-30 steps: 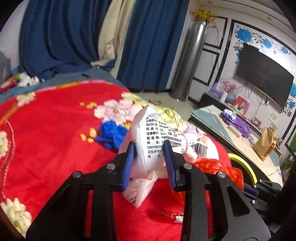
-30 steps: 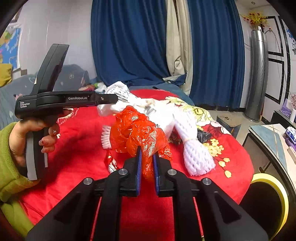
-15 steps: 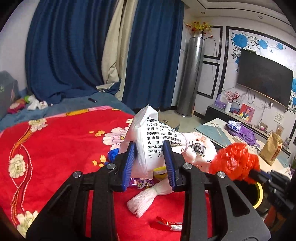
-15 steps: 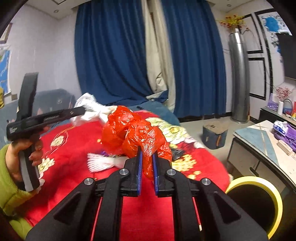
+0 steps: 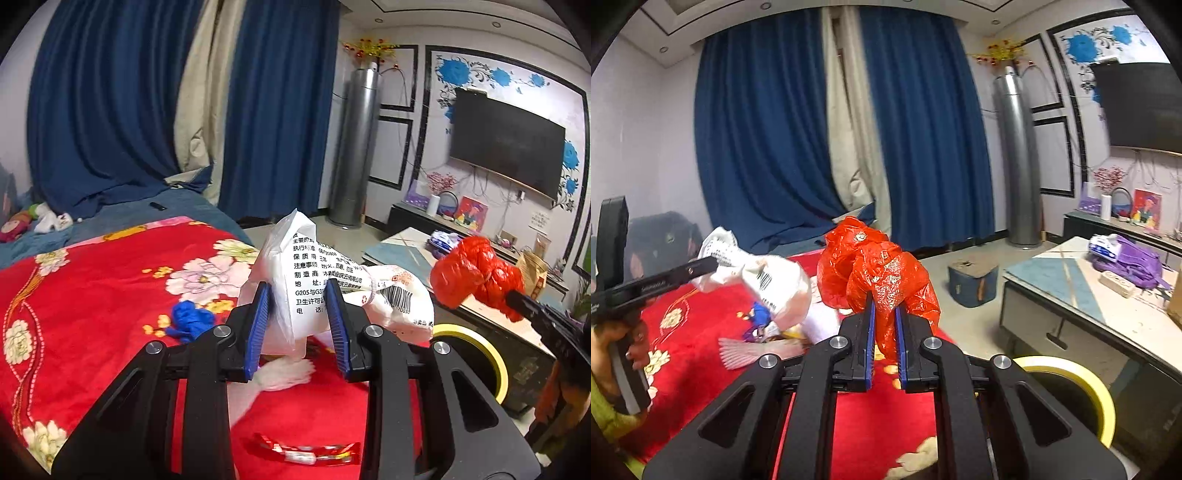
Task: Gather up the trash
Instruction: 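Carry both held bags over the yellow-rimmed trash bin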
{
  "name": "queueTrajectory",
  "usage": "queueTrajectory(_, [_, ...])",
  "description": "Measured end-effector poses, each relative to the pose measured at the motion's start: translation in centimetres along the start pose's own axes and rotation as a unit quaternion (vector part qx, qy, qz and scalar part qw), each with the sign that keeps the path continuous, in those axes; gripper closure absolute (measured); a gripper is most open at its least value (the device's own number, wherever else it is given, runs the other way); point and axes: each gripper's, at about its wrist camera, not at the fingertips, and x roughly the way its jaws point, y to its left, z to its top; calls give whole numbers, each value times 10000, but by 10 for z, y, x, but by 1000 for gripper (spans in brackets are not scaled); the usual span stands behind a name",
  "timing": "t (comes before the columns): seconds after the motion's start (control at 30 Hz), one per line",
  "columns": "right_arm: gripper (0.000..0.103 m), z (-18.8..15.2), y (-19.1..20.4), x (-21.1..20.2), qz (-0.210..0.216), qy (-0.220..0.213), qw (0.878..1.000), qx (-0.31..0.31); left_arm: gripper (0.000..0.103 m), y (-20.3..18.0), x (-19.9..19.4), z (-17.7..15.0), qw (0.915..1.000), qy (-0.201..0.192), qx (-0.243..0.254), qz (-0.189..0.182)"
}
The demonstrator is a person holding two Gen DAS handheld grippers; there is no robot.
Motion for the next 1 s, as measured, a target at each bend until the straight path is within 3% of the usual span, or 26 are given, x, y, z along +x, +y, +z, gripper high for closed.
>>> queueTrajectory(0.6, [94, -15, -87, -25, -1094, -42, 9910, 767, 79, -96, 38, -9, 9957, 198, 504, -749])
queueTrajectory(1.0, [94, -33, -137, -20, -1679, 287, 9773, 1259, 78, -158, 74, -43, 9849, 629, 1084, -1196])
